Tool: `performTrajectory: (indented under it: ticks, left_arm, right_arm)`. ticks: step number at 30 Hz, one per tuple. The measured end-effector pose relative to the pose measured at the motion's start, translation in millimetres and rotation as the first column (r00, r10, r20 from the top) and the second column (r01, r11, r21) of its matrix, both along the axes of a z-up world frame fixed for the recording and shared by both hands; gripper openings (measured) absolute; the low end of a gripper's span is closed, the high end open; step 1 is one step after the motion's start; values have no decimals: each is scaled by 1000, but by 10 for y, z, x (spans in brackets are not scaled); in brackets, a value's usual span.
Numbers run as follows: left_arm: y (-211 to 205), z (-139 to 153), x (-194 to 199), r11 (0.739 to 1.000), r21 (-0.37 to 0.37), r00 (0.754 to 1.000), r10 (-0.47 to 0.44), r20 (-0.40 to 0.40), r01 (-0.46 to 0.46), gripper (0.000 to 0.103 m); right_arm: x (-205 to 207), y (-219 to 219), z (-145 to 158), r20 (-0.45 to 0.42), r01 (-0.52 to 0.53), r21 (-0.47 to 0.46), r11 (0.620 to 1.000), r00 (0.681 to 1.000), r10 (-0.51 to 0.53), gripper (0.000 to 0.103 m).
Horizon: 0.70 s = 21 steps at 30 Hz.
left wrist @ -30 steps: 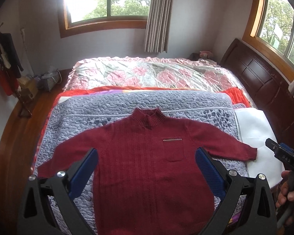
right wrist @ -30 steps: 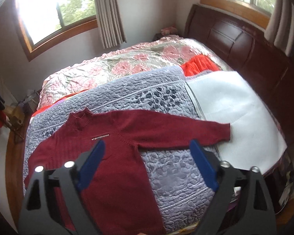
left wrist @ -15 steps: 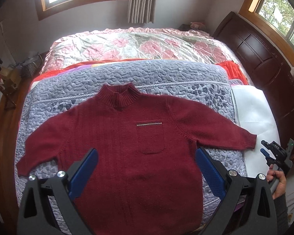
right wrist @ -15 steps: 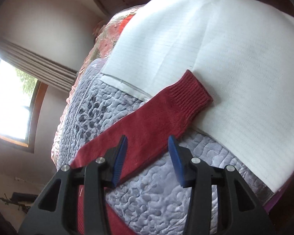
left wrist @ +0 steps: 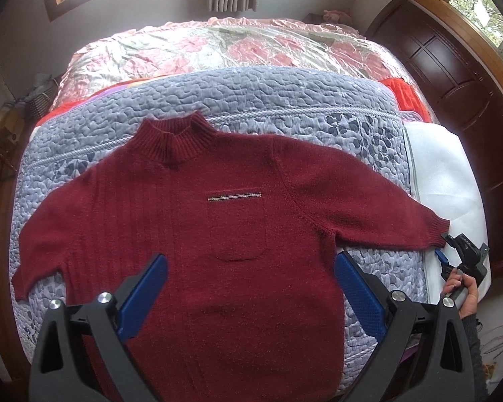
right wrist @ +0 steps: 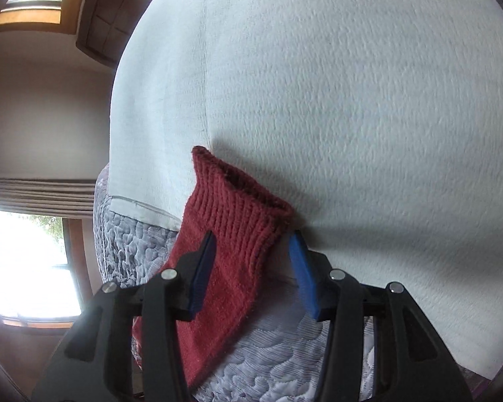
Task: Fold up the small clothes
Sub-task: 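Reach the right gripper to the sweater's sleeve cuff and grasp it, then lift the cuff with the right gripper, lay sleeve across chest, release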
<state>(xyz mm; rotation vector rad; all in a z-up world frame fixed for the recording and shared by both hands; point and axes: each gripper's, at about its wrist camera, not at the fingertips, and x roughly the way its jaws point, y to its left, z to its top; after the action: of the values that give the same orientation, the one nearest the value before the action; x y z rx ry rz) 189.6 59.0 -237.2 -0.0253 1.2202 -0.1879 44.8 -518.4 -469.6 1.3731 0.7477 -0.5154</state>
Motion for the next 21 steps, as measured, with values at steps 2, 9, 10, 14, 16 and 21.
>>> performTrajectory:
  ticks: [2, 9, 10, 14, 16, 21]
  left_arm:
    - [7, -21, 18, 1000, 0, 1000, -1, -1, 1, 99]
    - [47, -69, -10, 1000, -9, 1000, 17, -17, -18, 99]
    - [51, -74, -22, 1000, -9, 1000, 17, -19, -17, 99]
    - [67, -97, -85, 1000, 0, 1000, 14, -25, -14, 99]
    - [80, -87, -109, 1000, -2, 1000, 17, -24, -17, 99]
    - [135, -54, -126, 1000, -6, 1000, 21, -18, -21, 99]
  right_arm:
    - [39, -7, -19, 9, 3, 1, 1000, 1000, -3, 49]
    - [176, -17, -16, 77, -5, 6, 1000, 997, 5, 33]
    - [189, -19, -29, 78, -2, 6, 1000, 997, 1, 30]
    - [220, -10, -26, 79, -1, 2, 1000, 997, 1, 23]
    - [213, 10, 21, 78, -12, -12, 1000, 997, 13, 21]
    - [212, 47, 274, 84, -53, -64, 997, 995, 59, 17]
